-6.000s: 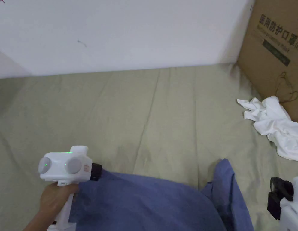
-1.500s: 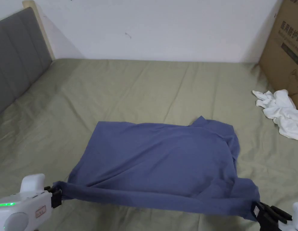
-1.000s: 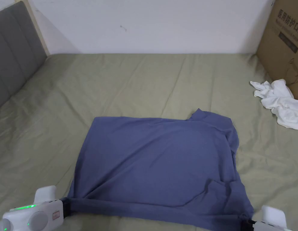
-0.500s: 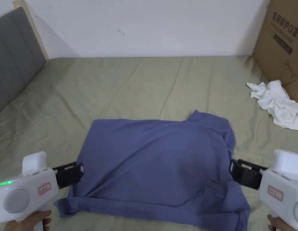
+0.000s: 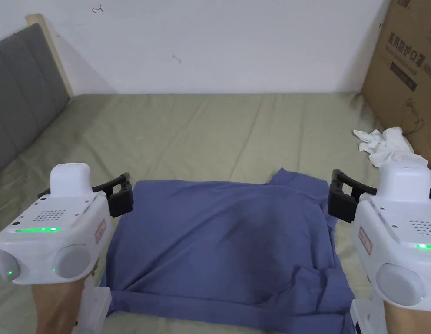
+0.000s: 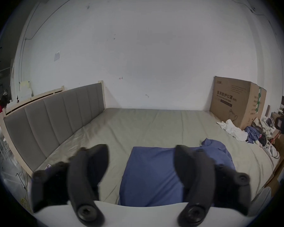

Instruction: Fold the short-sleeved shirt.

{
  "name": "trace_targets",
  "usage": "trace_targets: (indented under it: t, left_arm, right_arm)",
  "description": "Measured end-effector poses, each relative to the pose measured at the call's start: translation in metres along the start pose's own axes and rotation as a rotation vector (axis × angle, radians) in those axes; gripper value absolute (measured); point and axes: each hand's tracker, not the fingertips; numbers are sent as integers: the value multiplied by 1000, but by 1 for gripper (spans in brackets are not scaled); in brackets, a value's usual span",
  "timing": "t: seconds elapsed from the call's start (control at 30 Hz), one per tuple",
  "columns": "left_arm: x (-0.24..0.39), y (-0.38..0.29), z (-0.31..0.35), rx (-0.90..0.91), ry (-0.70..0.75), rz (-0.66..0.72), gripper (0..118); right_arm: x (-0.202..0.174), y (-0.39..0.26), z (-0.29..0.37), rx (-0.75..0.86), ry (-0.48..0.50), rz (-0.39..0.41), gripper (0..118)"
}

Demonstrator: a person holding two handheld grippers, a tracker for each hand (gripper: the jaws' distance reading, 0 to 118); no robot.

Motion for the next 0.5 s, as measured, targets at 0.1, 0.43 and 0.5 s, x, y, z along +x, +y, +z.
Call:
trace_targets:
  t: [0.1, 0.43, 0.5]
  left_arm:
    - [4, -4, 0, -5, -33, 4, 28]
    - [-15, -34, -9, -150, -76, 57, 5]
    - [-23, -44, -13, -204, -48, 41, 5]
  right_arm:
    - [-7, -3, -1, 11, -4, 18, 13]
    - [-9, -12, -3, -4, 28, 13, 3]
    - [-8, -15, -4, -11, 31, 11, 3]
